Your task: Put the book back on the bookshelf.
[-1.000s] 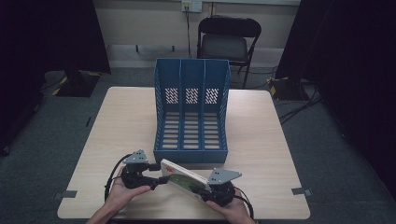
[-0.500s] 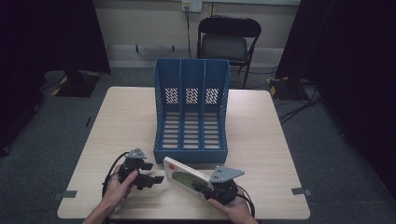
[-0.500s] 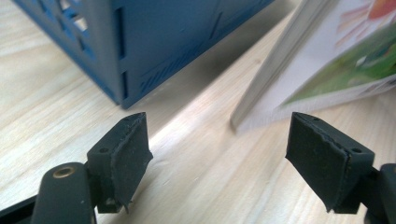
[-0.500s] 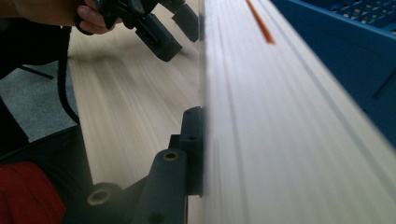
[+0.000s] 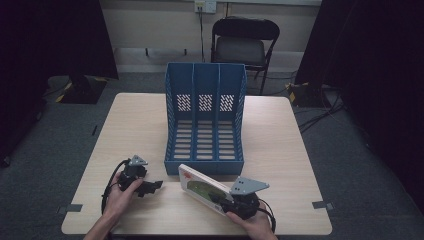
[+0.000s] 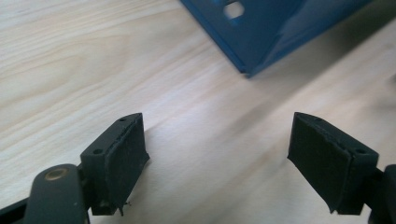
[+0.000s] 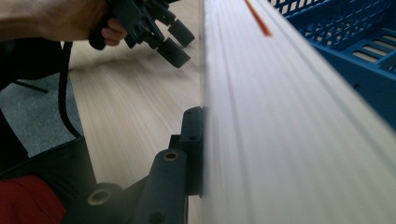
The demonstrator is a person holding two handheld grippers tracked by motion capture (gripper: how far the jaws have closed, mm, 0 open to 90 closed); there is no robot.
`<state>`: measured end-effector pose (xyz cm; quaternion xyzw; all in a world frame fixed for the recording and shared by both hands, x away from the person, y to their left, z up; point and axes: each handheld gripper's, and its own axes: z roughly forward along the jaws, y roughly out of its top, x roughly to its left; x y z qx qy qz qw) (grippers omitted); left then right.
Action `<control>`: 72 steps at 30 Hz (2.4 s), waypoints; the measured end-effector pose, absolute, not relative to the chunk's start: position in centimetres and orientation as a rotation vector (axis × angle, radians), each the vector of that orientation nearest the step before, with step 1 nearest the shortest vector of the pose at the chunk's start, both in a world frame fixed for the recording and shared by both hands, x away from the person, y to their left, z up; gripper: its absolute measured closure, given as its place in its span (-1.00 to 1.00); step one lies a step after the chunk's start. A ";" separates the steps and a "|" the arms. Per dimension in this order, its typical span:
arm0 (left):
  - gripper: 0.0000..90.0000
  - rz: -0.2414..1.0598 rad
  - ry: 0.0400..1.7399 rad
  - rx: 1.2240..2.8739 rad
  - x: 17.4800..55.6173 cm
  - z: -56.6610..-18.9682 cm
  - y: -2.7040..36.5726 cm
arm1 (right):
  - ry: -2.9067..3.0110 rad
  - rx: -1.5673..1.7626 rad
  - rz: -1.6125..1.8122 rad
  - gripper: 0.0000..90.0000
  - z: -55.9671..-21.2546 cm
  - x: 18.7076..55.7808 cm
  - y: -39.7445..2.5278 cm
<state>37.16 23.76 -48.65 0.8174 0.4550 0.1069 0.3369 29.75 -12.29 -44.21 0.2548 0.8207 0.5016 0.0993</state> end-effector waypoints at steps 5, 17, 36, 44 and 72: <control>-0.64 0.420 1.153 2.137 36.8 -49.4 23.6 | 2.411 0.758 1.499 0.70 -43.5 29.5 -12.8; -0.93 0.497 1.157 2.102 36.9 -50.2 23.7 | 2.376 0.739 1.535 0.70 -41.6 29.0 -12.9; -0.92 0.497 1.151 2.117 36.9 -50.2 23.8 | 2.226 0.853 1.543 0.70 -39.4 30.0 -13.8; -0.93 0.495 1.156 2.112 36.9 -50.2 23.8 | 2.145 0.899 1.527 0.70 -38.0 30.7 -15.2; -0.93 0.498 1.152 2.118 36.9 -50.2 23.8 | 1.894 1.192 1.406 0.70 -37.0 35.0 -16.4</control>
